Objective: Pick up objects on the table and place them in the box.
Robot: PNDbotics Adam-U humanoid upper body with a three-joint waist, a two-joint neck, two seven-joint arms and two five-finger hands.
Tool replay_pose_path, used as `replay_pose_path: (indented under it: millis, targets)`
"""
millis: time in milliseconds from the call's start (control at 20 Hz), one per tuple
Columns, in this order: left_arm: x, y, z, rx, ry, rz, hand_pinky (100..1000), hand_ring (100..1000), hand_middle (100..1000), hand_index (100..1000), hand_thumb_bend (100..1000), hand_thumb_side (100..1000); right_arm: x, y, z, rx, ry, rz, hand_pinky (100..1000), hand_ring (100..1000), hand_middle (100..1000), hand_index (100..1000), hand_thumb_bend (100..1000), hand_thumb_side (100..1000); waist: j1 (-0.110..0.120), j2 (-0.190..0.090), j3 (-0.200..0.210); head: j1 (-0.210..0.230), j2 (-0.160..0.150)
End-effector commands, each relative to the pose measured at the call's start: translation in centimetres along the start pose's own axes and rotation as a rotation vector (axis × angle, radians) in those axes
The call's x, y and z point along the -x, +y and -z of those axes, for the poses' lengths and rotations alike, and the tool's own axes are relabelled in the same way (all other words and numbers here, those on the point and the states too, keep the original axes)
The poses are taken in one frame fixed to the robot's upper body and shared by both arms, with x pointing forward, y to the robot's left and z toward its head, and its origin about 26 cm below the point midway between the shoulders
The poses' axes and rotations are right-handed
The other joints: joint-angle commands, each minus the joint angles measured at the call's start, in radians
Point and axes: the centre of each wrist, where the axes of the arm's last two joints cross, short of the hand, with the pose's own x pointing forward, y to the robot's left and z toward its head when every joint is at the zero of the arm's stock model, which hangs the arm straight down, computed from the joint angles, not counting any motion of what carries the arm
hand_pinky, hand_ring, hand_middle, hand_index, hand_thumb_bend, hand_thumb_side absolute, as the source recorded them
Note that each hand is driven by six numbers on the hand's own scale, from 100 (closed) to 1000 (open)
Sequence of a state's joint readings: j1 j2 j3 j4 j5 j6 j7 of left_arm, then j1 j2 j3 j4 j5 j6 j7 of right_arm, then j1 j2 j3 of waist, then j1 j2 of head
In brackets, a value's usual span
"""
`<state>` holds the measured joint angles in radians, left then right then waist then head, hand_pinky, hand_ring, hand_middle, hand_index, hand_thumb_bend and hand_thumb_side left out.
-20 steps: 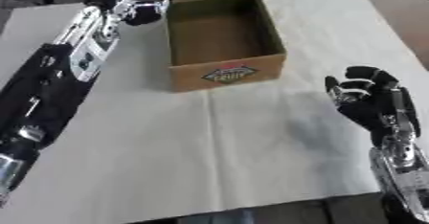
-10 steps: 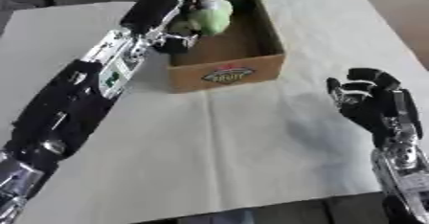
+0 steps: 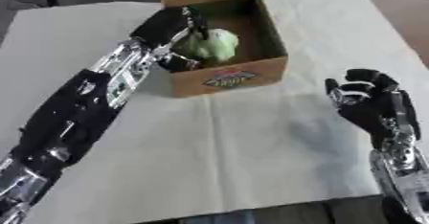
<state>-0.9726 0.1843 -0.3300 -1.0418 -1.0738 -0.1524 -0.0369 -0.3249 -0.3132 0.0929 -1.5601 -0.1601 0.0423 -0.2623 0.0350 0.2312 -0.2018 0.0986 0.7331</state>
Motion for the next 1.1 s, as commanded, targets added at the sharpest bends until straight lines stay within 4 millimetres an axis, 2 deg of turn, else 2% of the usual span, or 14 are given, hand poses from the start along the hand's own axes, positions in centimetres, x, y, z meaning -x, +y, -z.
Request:
replay_pose_path:
  millis: [50, 100, 250, 300, 350, 450, 500, 550, 650, 800, 950, 1100]
  targets:
    - [0.1, 2.1, 0.2, -0.057, -0.007, 0.004, 732, 719, 717, 775, 878, 274, -0.7, -0.3, 0.3, 0.001, -0.026, -0.007, 578, 623, 605, 644, 394, 100, -0.008, -0.016, 0.003, -0.004, -0.010]
    - [0.1, 2.6, 0.2, -0.079, -0.003, -0.006, 740, 730, 725, 780, 911, 345, -0.6, -0.3, 0.3, 0.002, -0.025, -0.007, 578, 623, 605, 644, 386, 100, -0.009, -0.016, 0.005, -0.005, -0.010]
    - [0.0, 4.3, 0.1, -0.175, 0.013, -0.062, 747, 743, 736, 781, 928, 374, -0.6, -0.4, 0.3, 0.004, -0.024, -0.006, 578, 623, 605, 644, 386, 100, -0.013, -0.017, 0.010, -0.007, -0.010]
    - [0.0, 5.0, 0.0, -0.214, 0.017, -0.090, 749, 747, 738, 775, 864, 422, -0.6, -0.4, 0.3, 0.005, -0.023, -0.005, 578, 623, 605, 644, 387, 100, -0.014, -0.017, 0.013, -0.008, -0.010]
    - [-0.1, 5.8, -0.2, -0.256, 0.018, -0.121, 749, 748, 737, 773, 924, 369, -0.6, -0.4, 0.3, 0.007, -0.023, -0.005, 578, 623, 605, 644, 387, 100, -0.014, -0.018, 0.016, -0.009, -0.010]
    - [-0.1, 7.4, -0.8, -0.338, 0.024, -0.198, 744, 743, 726, 759, 907, 337, -0.6, -0.4, 0.3, 0.010, -0.022, -0.005, 578, 623, 604, 643, 387, 100, -0.016, -0.018, 0.023, -0.013, -0.010]
    - [0.1, 8.2, -1.3, -0.379, 0.031, -0.242, 736, 735, 712, 742, 839, 325, -0.6, -0.5, 0.3, 0.013, -0.023, -0.004, 578, 623, 604, 643, 387, 100, -0.017, -0.018, 0.027, -0.015, -0.010]
    - [0.3, 9.0, -1.9, -0.420, 0.041, -0.295, 731, 731, 705, 733, 814, 309, -0.6, -0.5, 0.3, 0.016, -0.025, -0.002, 578, 623, 604, 643, 387, 100, -0.018, -0.018, 0.033, -0.020, -0.010]
    - [0.9, 10.1, -3.7, -0.494, 0.067, -0.416, 724, 725, 694, 717, 708, 300, -0.7, -0.6, 0.3, 0.028, -0.028, 0.000, 578, 623, 604, 643, 388, 100, -0.020, -0.017, 0.046, -0.028, -0.012]
    - [2.0, 10.6, -7.0, -0.602, 0.146, -0.594, 716, 721, 684, 696, 544, 299, -0.7, -0.9, 0.4, 0.045, -0.033, 0.002, 578, 623, 604, 643, 388, 100, -0.023, -0.014, 0.071, -0.042, -0.013]
    - [2.9, 10.0, -10.4, -0.690, 0.239, -0.754, 713, 720, 679, 688, 484, 296, -0.8, -1.0, 0.4, 0.059, -0.037, 0.005, 578, 623, 604, 643, 388, 100, -0.023, -0.012, 0.088, -0.049, -0.016]
    - [3.5, 8.9, -13.2, -0.733, 0.324, -0.867, 714, 724, 680, 684, 468, 300, -0.9, -1.2, 0.4, 0.069, -0.039, 0.005, 578, 623, 604, 643, 389, 100, -0.023, -0.009, 0.103, -0.055, -0.017]
